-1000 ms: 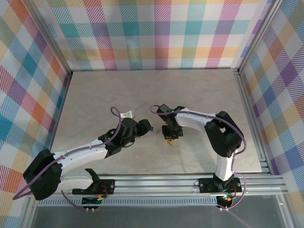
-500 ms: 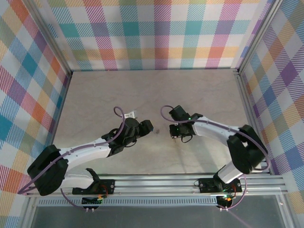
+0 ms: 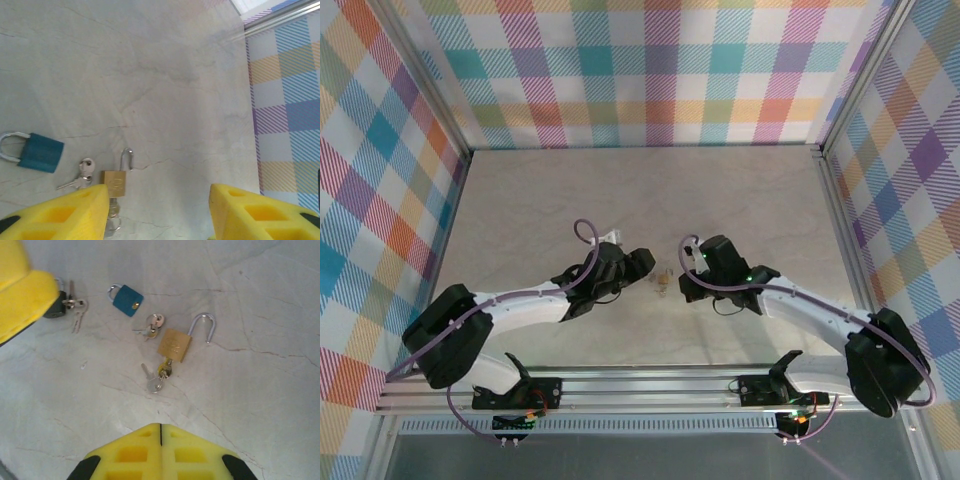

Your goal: Lock with the key

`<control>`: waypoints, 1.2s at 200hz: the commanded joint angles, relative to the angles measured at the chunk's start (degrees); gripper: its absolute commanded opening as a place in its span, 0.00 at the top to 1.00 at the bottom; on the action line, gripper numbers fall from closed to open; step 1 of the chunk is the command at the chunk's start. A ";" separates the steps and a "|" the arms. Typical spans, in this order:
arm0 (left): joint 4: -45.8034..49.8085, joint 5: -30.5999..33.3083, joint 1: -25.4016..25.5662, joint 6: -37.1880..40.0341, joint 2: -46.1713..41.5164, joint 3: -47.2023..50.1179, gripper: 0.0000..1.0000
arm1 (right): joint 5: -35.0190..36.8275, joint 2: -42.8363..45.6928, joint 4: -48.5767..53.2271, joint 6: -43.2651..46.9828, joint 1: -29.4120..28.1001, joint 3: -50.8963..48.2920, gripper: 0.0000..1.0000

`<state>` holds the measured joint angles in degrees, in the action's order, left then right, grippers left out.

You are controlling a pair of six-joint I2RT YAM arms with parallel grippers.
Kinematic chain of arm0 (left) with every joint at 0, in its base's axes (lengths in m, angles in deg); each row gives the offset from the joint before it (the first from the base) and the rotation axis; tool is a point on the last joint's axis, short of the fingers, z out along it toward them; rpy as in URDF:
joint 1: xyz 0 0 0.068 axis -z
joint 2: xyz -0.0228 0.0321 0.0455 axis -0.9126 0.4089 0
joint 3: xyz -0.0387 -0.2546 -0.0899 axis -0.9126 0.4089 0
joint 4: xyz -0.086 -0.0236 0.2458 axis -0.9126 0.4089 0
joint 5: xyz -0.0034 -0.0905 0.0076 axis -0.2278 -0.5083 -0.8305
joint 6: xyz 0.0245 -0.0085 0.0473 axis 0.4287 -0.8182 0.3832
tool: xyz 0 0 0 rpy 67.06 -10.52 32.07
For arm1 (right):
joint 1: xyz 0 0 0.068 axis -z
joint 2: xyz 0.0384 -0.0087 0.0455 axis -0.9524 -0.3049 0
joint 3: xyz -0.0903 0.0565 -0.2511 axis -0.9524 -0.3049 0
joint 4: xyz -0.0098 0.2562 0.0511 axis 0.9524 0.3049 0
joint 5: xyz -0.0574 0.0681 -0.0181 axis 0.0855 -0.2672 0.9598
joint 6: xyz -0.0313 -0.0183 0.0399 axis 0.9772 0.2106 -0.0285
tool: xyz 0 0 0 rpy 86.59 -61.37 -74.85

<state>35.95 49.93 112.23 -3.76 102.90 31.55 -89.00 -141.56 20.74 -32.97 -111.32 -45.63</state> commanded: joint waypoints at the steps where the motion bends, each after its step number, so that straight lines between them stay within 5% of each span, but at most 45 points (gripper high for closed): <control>1: -2.56 -0.93 0.11 -1.20 0.57 -1.67 0.45 | 0.56 0.37 -2.83 1.39 -0.26 -0.60 1.00; 5: -2.38 -0.16 0.05 -0.82 -0.01 -1.35 0.45 | 1.19 -0.09 -2.29 1.28 -0.22 -0.16 1.00; 26: 0.98 2.19 -0.35 1.05 -2.83 -1.08 0.44 | 1.57 -5.23 2.61 -1.82 -0.15 4.67 0.66; 72: 6.56 6.44 -0.71 4.59 -9.07 0.74 0.43 | 5.63 -15.36 5.91 -9.74 -3.85 13.14 0.42; 154: 11.94 9.60 -0.68 6.73 -17.43 4.53 0.43 | 13.42 -31.03 16.50 -15.13 -5.92 25.34 0.34; 240: 14.12 11.09 -0.92 7.80 -20.57 5.85 0.43 | 14.15 -37.83 17.51 -16.15 -6.02 28.37 0.47</control>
<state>49.15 59.40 111.90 2.80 83.80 36.55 -75.64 -176.79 36.42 -47.94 -117.00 -18.20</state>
